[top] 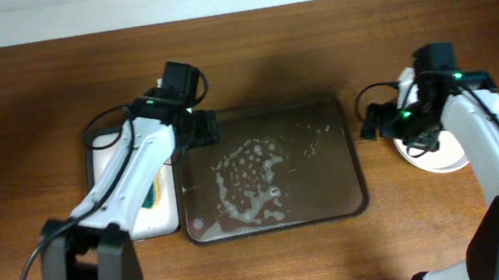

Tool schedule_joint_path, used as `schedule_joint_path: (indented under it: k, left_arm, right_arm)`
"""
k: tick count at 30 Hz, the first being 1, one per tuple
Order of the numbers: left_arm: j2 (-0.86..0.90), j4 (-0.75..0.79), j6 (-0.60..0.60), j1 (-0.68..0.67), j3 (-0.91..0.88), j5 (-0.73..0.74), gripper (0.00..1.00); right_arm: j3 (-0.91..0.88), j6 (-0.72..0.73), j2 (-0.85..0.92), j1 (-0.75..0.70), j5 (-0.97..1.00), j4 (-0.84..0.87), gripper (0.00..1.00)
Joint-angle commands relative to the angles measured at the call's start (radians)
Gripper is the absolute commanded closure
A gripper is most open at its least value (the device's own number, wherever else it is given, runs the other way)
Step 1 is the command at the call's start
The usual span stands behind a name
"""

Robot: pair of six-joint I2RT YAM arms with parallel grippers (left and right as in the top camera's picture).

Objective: Clean dirty plates on tray and stack at the side

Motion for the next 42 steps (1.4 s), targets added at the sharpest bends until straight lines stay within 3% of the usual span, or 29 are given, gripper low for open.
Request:
schedule_joint_path:
  k: [1,5,10,13,17,23,37,39,42]
  left_arm:
    - [-0.054,-0.142,0.011,0.055,0.02,0.104,0.01]
    - [-0.06,-0.483,0.011,0.101,0.019,0.137,0.01]
    - [-0.146,-0.601,0.011,0.101,-0.014,0.14,0.01]
    - [-0.329,-0.528,0.011,0.101,-0.129,0.14,0.01]
    - [-0.718,-0.336,0.0,0.101,-0.309,0.135,0.0]
    - [-1.272,-0.171,0.0,0.101,-0.507,-0.014,0.01]
    - [-1.313,-0.172,0.0,0.101,-0.512,-0.031,0.01]
    - [-1.313,-0.171,0.0,0.101,-0.512,-0.031,0.0]
    - [-1.313,-0.171,0.0,0.101,-0.512,-0.03,0.01]
  right_arm:
    - [-0.008,-0.061,0.007,0.1,-0.013,-0.052,0.01]
    - [-0.008,-0.074,0.007,0.187,-0.009,-0.253,0.01]
    - [-0.055,-0.074,-0.037,0.187,-0.009,-0.379,0.01]
    - [-0.154,-0.061,-0.214,0.187,-0.013,-0.315,0.01]
    - [-0.181,-0.039,-0.546,0.186,-0.003,-0.227,0.01]
    - [-0.182,-0.039,-1.02,0.186,0.112,-0.092,0.01]
    - [-0.182,-0.039,-1.064,0.186,0.111,-0.097,0.01]
    - [-0.184,-0.086,-1.088,0.183,0.191,-0.099,0.01]
    - [-0.24,-0.093,-1.18,0.183,0.206,-0.007,0.01]
